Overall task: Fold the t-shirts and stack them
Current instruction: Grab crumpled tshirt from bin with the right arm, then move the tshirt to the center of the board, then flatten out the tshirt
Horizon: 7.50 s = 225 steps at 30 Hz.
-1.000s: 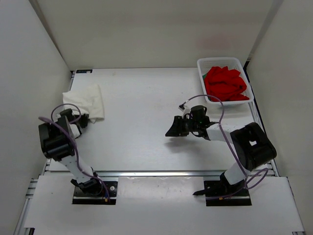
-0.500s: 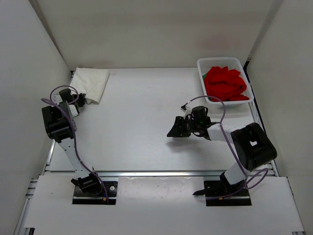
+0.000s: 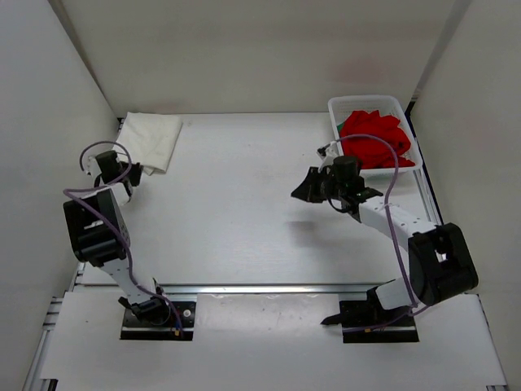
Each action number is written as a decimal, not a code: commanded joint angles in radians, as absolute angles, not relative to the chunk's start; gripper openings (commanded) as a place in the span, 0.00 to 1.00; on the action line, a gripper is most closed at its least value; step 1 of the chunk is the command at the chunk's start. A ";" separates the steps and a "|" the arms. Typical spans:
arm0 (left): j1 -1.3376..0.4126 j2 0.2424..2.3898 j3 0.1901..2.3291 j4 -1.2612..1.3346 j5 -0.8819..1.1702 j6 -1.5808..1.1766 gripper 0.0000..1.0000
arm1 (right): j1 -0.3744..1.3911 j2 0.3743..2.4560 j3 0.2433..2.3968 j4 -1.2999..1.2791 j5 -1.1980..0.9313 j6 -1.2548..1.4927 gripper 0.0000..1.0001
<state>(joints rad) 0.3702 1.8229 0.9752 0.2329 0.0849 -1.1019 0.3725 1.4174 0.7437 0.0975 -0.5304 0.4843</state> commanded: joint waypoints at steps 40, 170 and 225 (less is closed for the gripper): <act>-0.629 1.147 0.428 0.230 0.184 -0.724 0.36 | -0.112 2.240 2.048 -0.327 -0.077 0.284 0.00; -0.251 1.710 1.996 -0.646 -0.035 -0.336 0.00 | 0.230 0.880 0.695 -0.034 -0.242 0.537 0.00; 0.075 1.628 0.638 0.218 0.048 -0.862 0.33 | 0.316 0.960 0.495 0.088 -0.230 0.518 0.00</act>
<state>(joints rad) 0.0746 1.6161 0.6441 0.1905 0.0368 -0.8528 0.3199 0.9520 0.4774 0.0608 -0.2295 0.5167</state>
